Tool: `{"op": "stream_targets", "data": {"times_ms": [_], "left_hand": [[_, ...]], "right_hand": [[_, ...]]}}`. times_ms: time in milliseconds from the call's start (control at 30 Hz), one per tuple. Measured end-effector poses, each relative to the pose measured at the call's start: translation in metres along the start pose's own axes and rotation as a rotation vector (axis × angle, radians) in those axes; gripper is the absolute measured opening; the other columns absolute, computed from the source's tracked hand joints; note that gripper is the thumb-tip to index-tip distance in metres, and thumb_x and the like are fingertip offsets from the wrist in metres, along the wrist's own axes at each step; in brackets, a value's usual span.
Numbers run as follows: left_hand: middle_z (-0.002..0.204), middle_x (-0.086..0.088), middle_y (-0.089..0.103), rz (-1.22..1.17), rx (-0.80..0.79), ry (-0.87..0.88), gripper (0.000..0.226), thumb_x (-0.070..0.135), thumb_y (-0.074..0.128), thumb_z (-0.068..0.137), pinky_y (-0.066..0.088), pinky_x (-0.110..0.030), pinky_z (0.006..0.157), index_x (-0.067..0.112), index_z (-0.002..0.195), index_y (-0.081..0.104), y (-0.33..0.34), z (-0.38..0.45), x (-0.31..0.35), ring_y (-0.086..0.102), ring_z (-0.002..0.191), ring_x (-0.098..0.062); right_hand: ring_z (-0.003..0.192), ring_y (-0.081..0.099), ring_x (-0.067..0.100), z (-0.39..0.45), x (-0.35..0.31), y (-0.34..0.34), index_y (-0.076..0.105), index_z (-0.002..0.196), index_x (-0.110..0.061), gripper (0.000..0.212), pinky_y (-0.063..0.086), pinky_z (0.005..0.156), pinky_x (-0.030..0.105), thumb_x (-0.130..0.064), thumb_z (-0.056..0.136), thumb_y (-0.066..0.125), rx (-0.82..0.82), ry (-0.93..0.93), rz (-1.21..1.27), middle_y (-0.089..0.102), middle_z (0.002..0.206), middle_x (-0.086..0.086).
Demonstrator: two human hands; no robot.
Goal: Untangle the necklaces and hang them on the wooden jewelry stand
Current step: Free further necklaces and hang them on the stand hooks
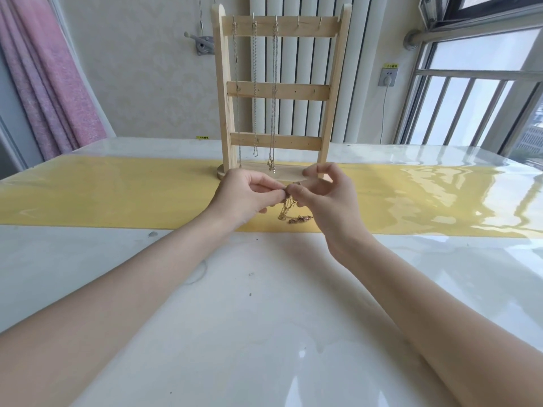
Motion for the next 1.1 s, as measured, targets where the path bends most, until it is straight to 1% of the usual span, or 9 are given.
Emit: {"op": "stream_targets", "data": {"times_ms": [100,167,300,400,533,633,733,900,1100], "left_hand": [[0.062,0.007,0.066,-0.160,-0.031,-0.163,0.008,0.012,0.068,0.084,0.045,-0.013,0.053,0.013,0.075,0.068,0.003,-0.004,-0.008,0.053,0.058,-0.003],[0.061,0.006,0.063,-0.164,-0.028,-0.174,0.012,0.012,0.065,0.086,0.045,-0.013,0.052,0.012,0.074,0.065,0.001,-0.004,-0.007,0.051,0.058,-0.005],[0.064,0.002,0.056,-0.151,0.016,-0.138,0.023,0.009,0.056,0.088,0.044,-0.014,0.052,0.014,0.065,0.058,0.000,-0.004,-0.003,0.048,0.060,-0.007],[0.069,-0.001,0.055,-0.327,-0.039,-0.221,0.024,0.009,0.048,0.090,0.047,-0.018,0.058,0.014,0.066,0.051,0.002,-0.005,-0.006,0.053,0.064,-0.013],[0.060,0.001,0.054,-0.466,-0.097,-0.293,0.022,0.009,0.047,0.090,0.047,-0.019,0.053,0.014,0.068,0.050,0.003,-0.005,-0.008,0.050,0.054,-0.011],[0.056,0.004,0.052,-0.423,-0.131,-0.267,0.026,0.010,0.048,0.091,0.046,-0.023,0.067,0.016,0.066,0.049,0.005,-0.004,-0.008,0.050,0.056,-0.011],[0.060,0.003,0.052,-0.491,-0.180,-0.275,0.026,0.011,0.050,0.091,0.051,-0.023,0.070,0.014,0.065,0.049,0.006,-0.003,-0.006,0.054,0.062,-0.013],[0.059,-0.002,0.044,-0.718,-0.147,-0.311,0.024,0.003,0.048,0.091,0.050,-0.020,0.057,0.012,0.069,0.046,0.003,-0.002,-0.005,0.050,0.049,-0.011],[0.066,-0.004,0.051,-0.682,-0.176,-0.257,0.023,-0.011,0.050,0.087,0.048,-0.018,0.058,0.012,0.089,0.051,0.008,-0.003,-0.003,0.051,0.053,-0.011]], "right_hand": [[0.053,0.053,0.000,-0.002,-0.009,0.002,0.049,0.088,-0.016,0.026,0.040,0.049,0.013,0.003,0.083,0.067,-0.004,-0.120,-0.085,0.061,0.062,-0.006],[0.055,0.054,0.002,-0.002,-0.010,0.005,0.049,0.088,-0.018,0.027,0.040,0.050,0.013,0.000,0.083,0.068,-0.006,-0.151,-0.140,0.061,0.068,0.000],[0.055,0.054,0.005,-0.003,-0.005,0.012,0.046,0.096,-0.014,0.028,0.042,0.051,0.018,-0.004,0.084,0.069,-0.087,-0.096,-0.172,0.061,0.068,0.001],[0.054,0.051,0.005,-0.003,-0.002,0.012,0.048,0.099,-0.012,0.028,0.041,0.052,0.019,-0.005,0.084,0.070,-0.153,-0.001,-0.098,0.062,0.070,0.001],[0.051,0.052,0.002,-0.002,-0.002,0.009,0.050,0.096,-0.011,0.023,0.039,0.051,0.014,0.002,0.085,0.065,-0.168,0.025,-0.098,0.061,0.069,0.003],[0.055,0.052,0.006,-0.002,0.002,0.007,0.052,0.094,-0.011,0.019,0.041,0.055,0.017,0.001,0.087,0.064,-0.153,0.060,-0.095,0.059,0.068,0.003],[0.065,0.052,0.017,-0.001,0.007,0.008,0.054,0.094,-0.011,0.013,0.046,0.066,0.027,0.000,0.089,0.060,-0.172,0.125,-0.034,0.057,0.070,0.003],[0.067,0.054,0.014,-0.004,0.009,0.014,0.055,0.099,-0.008,0.012,0.046,0.065,0.023,0.000,0.091,0.057,-0.280,0.202,0.053,0.056,0.076,0.004],[0.058,0.059,0.013,0.001,0.007,0.007,0.054,0.092,-0.009,0.012,0.052,0.057,0.021,0.003,0.090,0.057,-0.168,0.248,0.326,0.056,0.073,0.004]]}}
Point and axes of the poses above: each hand's wrist, its own z-axis towards the middle knuckle, its own y-axis out of the palm, x = y × z, the point moved 5 cm from there along z, towards the middle knuckle
